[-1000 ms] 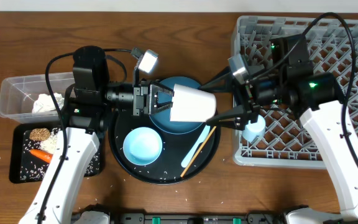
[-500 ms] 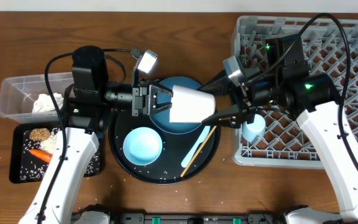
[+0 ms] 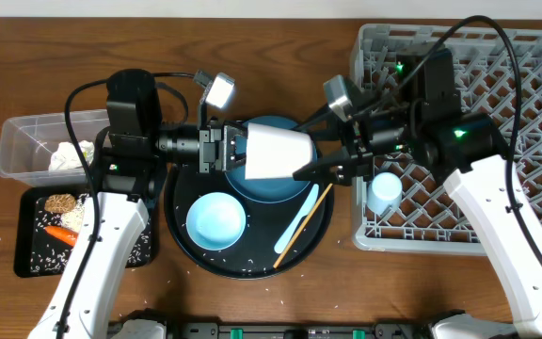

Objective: Sort waste into correct bins and load items into the dishwasher rack
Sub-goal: 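Hold the pink cup out while the right gripper reaches and grasps it, then open the left gripper and pull the pink cup right with the right gripper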

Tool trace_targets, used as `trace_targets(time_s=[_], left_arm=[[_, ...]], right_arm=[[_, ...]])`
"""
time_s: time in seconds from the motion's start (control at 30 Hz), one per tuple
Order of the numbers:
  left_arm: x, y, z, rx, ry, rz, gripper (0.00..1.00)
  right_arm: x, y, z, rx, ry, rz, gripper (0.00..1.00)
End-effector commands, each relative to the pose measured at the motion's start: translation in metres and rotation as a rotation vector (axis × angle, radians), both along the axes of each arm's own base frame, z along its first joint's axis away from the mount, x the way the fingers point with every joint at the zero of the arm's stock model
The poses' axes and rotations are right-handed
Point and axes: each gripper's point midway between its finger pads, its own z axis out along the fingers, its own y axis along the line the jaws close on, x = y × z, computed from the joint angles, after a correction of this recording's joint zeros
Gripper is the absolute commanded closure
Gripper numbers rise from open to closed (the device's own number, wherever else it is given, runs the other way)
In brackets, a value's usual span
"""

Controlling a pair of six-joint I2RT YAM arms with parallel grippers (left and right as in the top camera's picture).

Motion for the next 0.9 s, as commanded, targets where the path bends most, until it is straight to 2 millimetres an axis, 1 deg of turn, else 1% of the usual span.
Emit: trace_targets(time_s=[0.0, 0.1, 0.17, 0.2, 0.27, 0.33, 0.47, 0.57, 0.77, 0.87], left_arm=[[-0.01, -0.003, 0.006, -0.016, -0.02, -0.048, 0.93], [-0.01, -0.003, 0.006, -0.016, -0.02, -0.048, 0.93], [-0.01, -0.003, 0.006, -0.016, -0.02, -0.048, 0.93], [-0.01, -0.003, 0.006, -0.016, -0.02, -0.048, 0.92], [-0.009, -0.002, 0.007, -0.016, -0.024, -0.046, 0.89], [-0.007, 0.0, 0.007, -0.016, -0.026, -0.037, 0.85], [0.001, 0.01, 0.007, -0.016, -0.026, 0.001, 0.84], [0.007, 0.019, 0.007, -0.015, -0.001, 0.036, 0.84], [0.019, 0.035, 0.007, -0.015, -0.001, 0.098, 0.84], [0.021, 0.039, 0.007, -0.015, -0.001, 0.111, 0.84]], right_arm=[[-0.002, 0.011, -0.003, -0.035, 0.041, -0.012, 0.49], [-0.002, 0.013, -0.001, -0.031, 0.038, -0.007, 0.56], [-0.001, 0.013, -0.003, -0.041, 0.051, -0.019, 0.64], [0.003, 0.013, -0.005, -0.057, 0.066, -0.043, 0.7], [0.01, 0.012, -0.01, -0.086, 0.087, -0.087, 0.76], [0.015, 0.011, -0.012, -0.104, 0.1, -0.116, 0.78], [0.019, 0.007, -0.014, -0.113, 0.109, -0.14, 0.81], [0.025, 0.0, -0.014, -0.114, 0.124, -0.166, 0.85], [0.029, -0.017, -0.009, -0.115, 0.139, -0.219, 0.88], [0.03, -0.025, -0.005, -0.119, 0.133, -0.252, 0.9]])
